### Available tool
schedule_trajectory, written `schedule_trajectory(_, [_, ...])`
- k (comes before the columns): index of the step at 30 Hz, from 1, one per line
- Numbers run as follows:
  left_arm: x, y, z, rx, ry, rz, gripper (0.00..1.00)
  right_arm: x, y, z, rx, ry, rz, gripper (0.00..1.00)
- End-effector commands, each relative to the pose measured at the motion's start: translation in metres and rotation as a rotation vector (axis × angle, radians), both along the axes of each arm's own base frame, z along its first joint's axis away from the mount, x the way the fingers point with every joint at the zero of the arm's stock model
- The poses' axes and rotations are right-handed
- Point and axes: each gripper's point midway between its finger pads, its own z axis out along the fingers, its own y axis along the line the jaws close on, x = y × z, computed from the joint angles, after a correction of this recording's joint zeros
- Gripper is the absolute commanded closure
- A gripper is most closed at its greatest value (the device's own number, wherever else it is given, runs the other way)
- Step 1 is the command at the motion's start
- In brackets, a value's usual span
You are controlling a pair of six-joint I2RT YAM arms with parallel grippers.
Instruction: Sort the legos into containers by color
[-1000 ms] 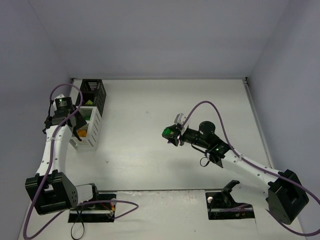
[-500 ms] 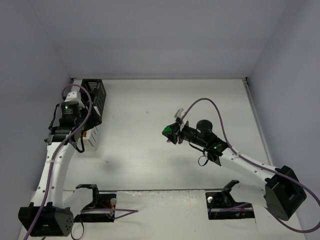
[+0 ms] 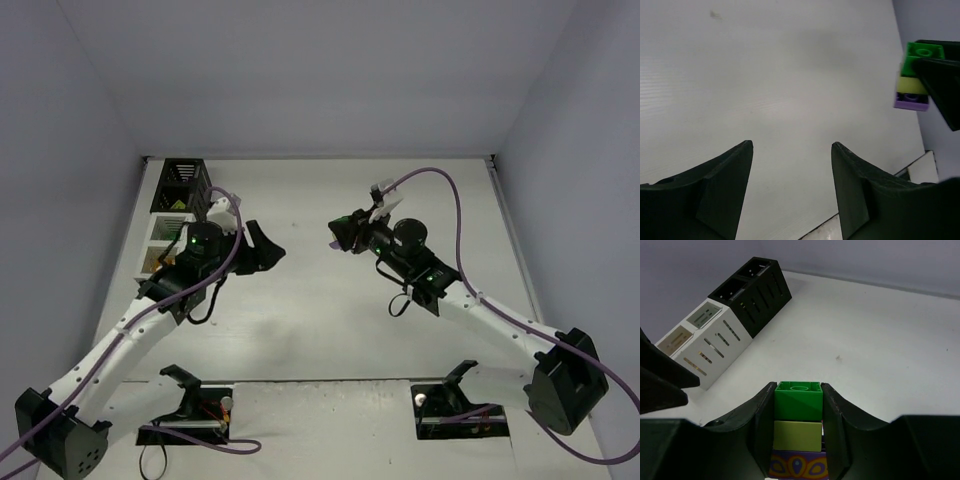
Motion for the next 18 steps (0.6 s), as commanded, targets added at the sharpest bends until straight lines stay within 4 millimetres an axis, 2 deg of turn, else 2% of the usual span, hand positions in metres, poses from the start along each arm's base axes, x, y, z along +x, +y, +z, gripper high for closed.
schedule_trajectory(1, [0.009, -0.035, 0.044, -0.173, -0.126, -0.046, 0.43, 0.012, -0.002, 0.025, 0.117, 0.007, -0.068, 1.0])
schedule_trajectory(10, [0.004, -0.098, 0.057, -0.307, -0.174, -0.151, 0.42, 0.01, -0.003, 0.007, 0.169, 0.084, -0.091, 1.0])
schedule_trajectory(14, [0.006, -0.119, 0.058, -0.321, -0.175, -0.179, 0.42, 0.012, -0.003, 0.004, 0.186, 0.104, -0.107, 1.0])
schedule_trajectory(18, [0.007, -0.129, 0.06, -0.326, -0.18, -0.189, 0.42, 0.012, -0.003, 0.0, 0.196, 0.122, -0.113, 1.0])
